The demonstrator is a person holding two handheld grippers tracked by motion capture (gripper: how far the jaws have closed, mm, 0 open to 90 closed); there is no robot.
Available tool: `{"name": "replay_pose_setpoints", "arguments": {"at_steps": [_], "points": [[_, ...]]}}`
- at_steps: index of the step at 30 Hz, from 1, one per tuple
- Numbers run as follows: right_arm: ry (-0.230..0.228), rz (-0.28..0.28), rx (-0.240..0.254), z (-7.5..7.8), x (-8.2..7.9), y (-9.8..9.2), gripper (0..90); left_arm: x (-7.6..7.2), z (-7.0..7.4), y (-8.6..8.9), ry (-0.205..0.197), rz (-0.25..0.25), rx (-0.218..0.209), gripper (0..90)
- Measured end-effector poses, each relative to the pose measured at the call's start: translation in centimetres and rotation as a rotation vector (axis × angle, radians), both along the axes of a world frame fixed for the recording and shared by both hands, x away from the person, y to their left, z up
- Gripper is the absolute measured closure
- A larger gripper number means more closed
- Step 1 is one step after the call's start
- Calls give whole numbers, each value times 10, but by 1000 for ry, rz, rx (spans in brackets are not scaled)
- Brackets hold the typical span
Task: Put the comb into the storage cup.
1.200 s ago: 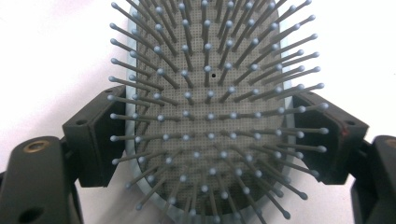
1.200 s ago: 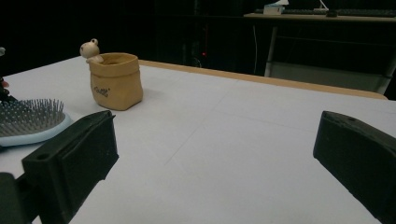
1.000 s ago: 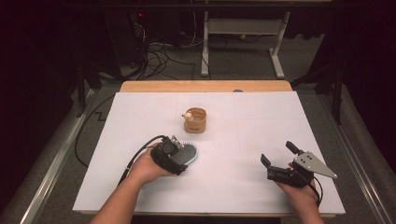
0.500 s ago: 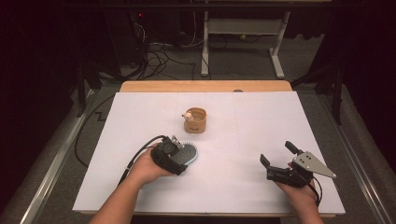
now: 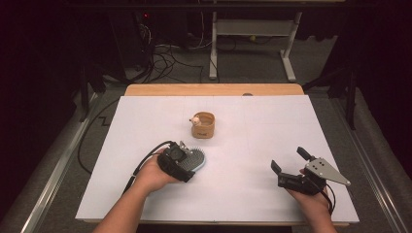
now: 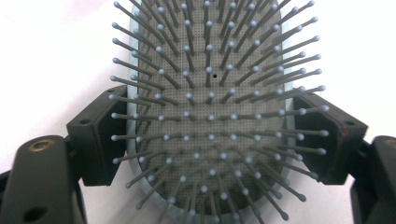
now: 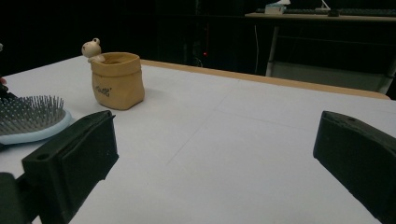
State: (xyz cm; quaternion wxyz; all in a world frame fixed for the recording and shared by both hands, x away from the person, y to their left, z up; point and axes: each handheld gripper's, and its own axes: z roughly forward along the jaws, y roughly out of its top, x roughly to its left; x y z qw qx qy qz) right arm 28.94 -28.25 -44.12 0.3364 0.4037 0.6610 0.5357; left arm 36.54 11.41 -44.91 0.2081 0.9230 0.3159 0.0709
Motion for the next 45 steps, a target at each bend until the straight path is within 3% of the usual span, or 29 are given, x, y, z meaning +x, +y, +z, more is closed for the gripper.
{"name": "replay_pose_setpoints", "arguments": {"at_steps": [6, 20, 26, 37, 45], "points": [[-6, -1, 2, 1, 0, -1, 0, -1, 3, 3, -19, 5, -3, 204], [-8, -7, 4, 1, -1, -1, 0, -8, 12, 6, -55, 9, -67, 204], [-8, -7, 5, 1, -1, -1, 0, -11, 19, 11, -104, 15, -126, 204], [-13, -7, -4, 1, -1, 0, 0, -22, 30, 29, -231, 70, -301, 204], [-15, -8, -4, 1, -1, 0, 0, -31, 34, 38, -289, 88, -369, 204]]}}
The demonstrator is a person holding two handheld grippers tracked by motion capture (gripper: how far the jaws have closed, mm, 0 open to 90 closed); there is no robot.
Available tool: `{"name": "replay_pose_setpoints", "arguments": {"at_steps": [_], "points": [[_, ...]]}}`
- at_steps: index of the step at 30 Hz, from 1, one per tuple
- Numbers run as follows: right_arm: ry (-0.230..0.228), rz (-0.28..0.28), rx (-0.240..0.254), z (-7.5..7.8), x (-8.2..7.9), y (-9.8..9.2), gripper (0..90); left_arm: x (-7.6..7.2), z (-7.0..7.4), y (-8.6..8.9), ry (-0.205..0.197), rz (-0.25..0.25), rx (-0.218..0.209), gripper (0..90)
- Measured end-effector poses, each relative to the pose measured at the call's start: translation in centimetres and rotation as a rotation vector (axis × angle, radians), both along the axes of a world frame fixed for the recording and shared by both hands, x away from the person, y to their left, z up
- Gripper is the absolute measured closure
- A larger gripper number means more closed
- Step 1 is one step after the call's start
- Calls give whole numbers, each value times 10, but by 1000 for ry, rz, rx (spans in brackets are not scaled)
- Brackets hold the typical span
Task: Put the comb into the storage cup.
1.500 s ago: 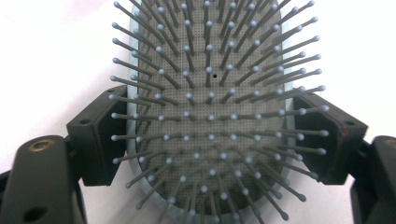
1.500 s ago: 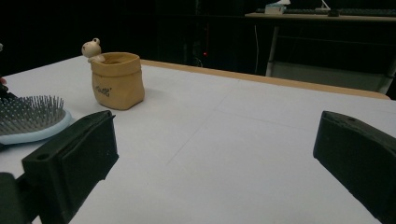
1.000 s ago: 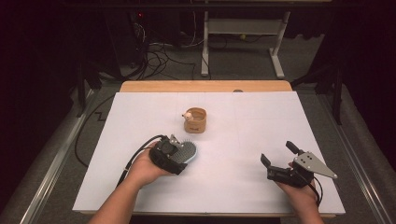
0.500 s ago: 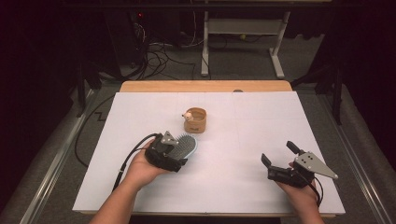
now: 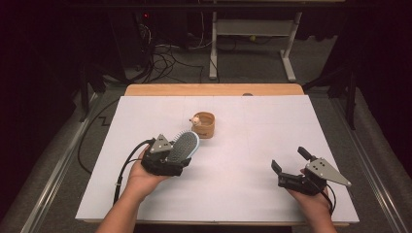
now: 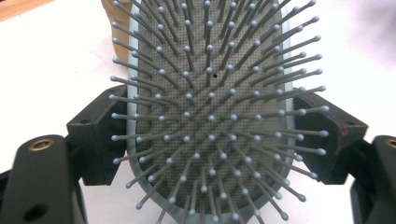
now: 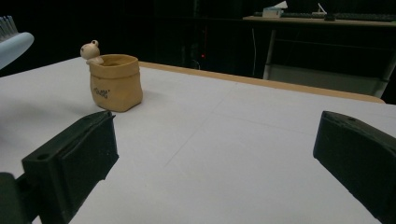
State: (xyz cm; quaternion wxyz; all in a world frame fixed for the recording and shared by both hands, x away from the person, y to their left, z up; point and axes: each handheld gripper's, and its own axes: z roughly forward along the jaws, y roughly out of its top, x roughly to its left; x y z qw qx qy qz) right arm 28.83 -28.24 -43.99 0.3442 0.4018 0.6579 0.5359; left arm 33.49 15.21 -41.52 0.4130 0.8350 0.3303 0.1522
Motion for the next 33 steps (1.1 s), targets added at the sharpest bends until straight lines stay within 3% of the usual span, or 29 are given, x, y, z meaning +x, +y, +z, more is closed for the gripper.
{"name": "replay_pose_setpoints", "arguments": {"at_steps": [11, 21, 29, 33], "points": [[-3, 2, -3, 0, 0, 0, 0, -5, 1, 5, -45, 25, -93, 203], [-2, 2, -5, 0, 0, 0, 0, -8, 2, 3, -113, 48, -139, 203], [0, 0, -7, -1, 0, 1, 0, -9, 1, 1, -143, 52, -167, 203], [4, -5, -1, -1, 0, 0, 0, -12, 2, 0, -182, 59, -187, 203]]}}
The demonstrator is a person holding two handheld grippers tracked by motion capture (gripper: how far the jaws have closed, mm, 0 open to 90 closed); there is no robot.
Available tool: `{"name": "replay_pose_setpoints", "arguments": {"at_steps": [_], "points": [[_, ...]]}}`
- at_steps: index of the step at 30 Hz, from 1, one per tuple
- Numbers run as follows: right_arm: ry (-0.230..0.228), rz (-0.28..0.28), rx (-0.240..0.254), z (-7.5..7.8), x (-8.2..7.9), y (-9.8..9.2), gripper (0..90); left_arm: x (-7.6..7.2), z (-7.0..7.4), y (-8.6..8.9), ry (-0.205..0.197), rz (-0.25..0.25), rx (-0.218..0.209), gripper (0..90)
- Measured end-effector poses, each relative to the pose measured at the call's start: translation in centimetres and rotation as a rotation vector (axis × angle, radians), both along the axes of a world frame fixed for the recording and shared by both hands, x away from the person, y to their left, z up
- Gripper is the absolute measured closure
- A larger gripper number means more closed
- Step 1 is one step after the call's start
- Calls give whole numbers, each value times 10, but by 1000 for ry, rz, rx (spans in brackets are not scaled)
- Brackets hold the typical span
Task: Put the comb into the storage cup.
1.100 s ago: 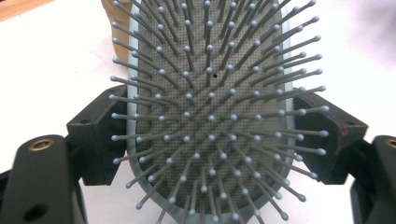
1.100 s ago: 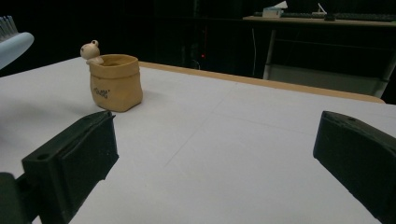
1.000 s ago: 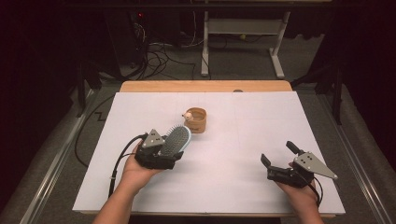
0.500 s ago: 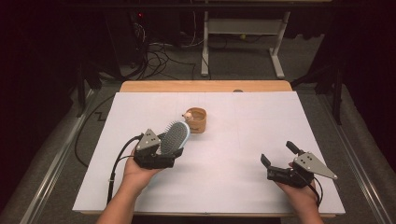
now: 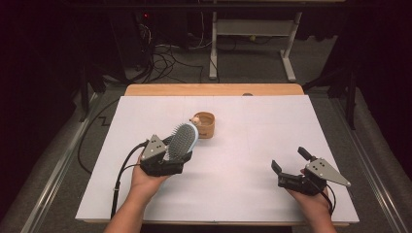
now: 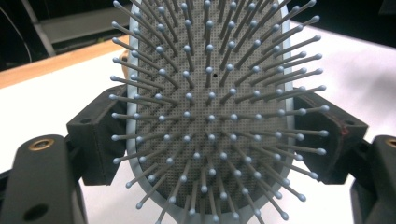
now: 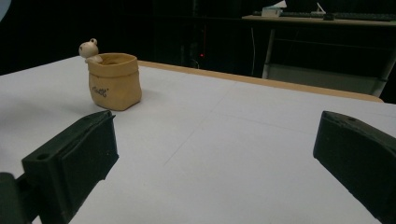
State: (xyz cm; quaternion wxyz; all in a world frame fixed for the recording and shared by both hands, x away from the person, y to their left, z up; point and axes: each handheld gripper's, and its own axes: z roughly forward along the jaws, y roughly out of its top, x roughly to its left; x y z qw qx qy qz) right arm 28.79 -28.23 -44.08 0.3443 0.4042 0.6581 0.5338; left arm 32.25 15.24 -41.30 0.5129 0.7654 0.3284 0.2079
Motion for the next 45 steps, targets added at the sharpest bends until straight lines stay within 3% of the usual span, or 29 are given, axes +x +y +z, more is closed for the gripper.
{"name": "replay_pose_setpoints", "arguments": {"at_steps": [5, 10, 21, 27, 30, 40, 45], "points": [[-4, 0, 2, 0, 0, -1, 0, -1, 3, 0, -19, -13, -50, 203], [-7, 5, -3, 1, 0, 0, 0, -1, 2, -1, -43, -11, -52, 203], [-16, 4, 0, 3, -2, 0, 0, -2, 2, -4, -130, -20, -122, 203], [-7, 24, 9, 4, 0, 6, 0, 2, 5, -4, -156, -27, -129, 203], [0, 21, 1, 4, 1, 10, 0, 4, 7, -5, -163, -33, -156, 203], [23, 29, -50, 5, 9, 27, 0, -2, 7, -10, -201, -57, -135, 203], [27, 25, -37, 8, 10, 31, 0, -7, 5, -16, -214, -64, -119, 203]]}}
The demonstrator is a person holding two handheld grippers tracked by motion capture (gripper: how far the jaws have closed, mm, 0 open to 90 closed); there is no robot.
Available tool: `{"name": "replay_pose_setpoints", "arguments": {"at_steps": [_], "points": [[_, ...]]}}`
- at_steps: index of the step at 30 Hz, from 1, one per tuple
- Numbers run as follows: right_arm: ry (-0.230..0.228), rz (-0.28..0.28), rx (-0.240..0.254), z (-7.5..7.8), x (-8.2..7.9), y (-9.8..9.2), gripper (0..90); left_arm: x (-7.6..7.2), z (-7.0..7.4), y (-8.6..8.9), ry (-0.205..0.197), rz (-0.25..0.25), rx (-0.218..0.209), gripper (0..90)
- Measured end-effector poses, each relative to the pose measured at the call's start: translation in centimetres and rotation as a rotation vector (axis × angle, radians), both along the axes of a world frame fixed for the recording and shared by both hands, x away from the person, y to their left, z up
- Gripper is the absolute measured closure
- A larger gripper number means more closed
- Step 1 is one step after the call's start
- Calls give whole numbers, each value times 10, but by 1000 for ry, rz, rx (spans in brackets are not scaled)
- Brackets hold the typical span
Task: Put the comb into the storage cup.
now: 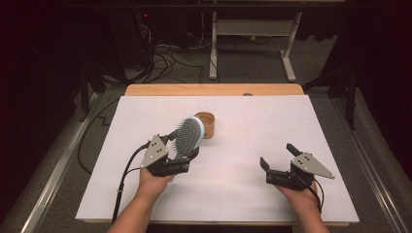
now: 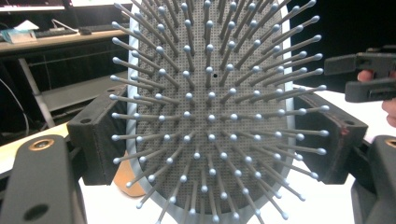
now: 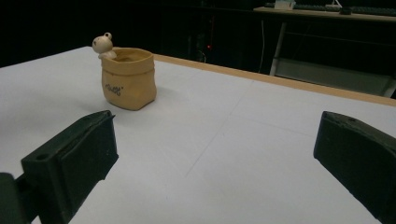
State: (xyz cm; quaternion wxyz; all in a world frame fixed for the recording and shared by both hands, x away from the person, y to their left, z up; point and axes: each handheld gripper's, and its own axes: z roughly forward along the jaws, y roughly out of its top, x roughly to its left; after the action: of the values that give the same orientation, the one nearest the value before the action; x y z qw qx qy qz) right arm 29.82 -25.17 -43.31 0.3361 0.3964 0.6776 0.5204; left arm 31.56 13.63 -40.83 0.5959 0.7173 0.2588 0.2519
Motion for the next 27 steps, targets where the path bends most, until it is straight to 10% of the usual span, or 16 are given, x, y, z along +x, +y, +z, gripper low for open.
{"name": "replay_pose_setpoints", "arguments": {"at_steps": [27], "points": [[43, 187, 69, 26, 10, 58, 5, -7, -4, -9, -20, -12, 1, 203]]}}
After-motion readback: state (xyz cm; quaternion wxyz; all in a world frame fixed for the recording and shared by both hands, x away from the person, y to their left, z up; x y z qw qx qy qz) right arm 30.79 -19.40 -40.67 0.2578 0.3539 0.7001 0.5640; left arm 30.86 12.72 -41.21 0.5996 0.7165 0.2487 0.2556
